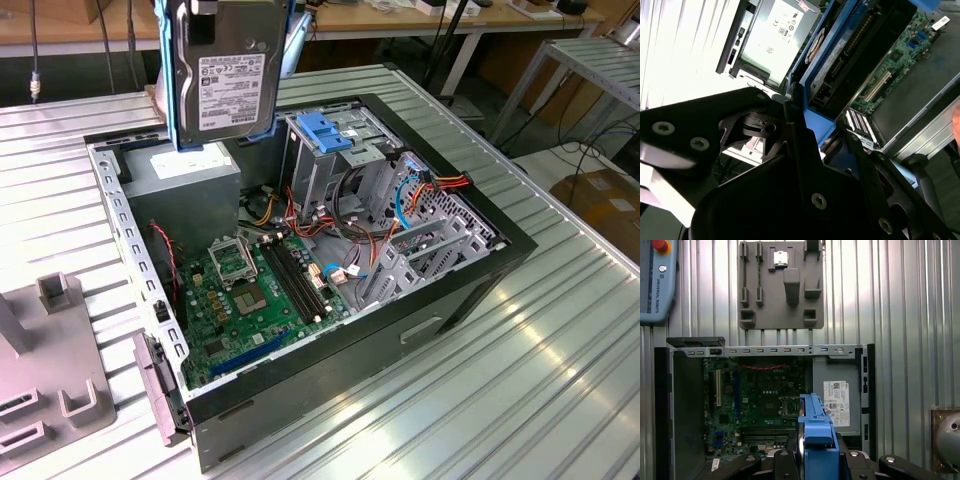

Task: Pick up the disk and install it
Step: 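Insert the disk into the insertion slot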

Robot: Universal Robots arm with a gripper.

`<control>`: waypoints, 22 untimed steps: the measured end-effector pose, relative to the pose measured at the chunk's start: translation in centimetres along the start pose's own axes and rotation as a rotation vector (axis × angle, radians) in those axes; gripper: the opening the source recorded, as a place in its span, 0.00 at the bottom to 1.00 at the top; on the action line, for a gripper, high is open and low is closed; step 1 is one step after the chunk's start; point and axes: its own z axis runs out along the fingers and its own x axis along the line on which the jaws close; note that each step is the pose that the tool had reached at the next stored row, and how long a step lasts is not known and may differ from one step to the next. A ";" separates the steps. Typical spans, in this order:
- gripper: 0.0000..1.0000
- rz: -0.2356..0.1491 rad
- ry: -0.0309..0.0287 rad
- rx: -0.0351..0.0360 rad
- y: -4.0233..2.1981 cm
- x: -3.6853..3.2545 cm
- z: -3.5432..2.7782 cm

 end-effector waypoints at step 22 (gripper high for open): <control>0.37 0.000 0.0000 0.0000 -0.03 0.98 -0.02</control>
